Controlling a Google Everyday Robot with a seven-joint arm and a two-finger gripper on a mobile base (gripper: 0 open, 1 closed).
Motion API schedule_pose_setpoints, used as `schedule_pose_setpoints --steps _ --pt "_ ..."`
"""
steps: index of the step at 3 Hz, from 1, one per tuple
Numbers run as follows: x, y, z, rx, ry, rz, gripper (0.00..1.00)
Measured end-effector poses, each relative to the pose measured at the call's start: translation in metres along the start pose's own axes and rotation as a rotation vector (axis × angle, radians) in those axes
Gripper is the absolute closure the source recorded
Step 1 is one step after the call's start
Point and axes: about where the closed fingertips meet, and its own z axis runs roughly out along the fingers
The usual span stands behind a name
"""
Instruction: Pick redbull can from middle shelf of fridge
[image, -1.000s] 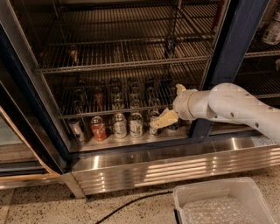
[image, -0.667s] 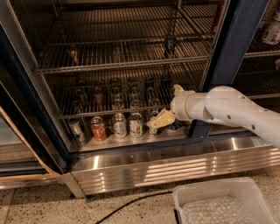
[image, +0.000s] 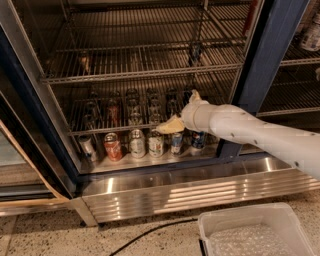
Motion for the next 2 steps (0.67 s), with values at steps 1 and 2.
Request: schedule_pose_setpoints --steps 1,2 --pt "-0.017 -0.039 0.027 0.139 -0.093 0.039 0.0" --pt "-0.038 -0.08 0.046 0.258 -0.198 0.088 0.0"
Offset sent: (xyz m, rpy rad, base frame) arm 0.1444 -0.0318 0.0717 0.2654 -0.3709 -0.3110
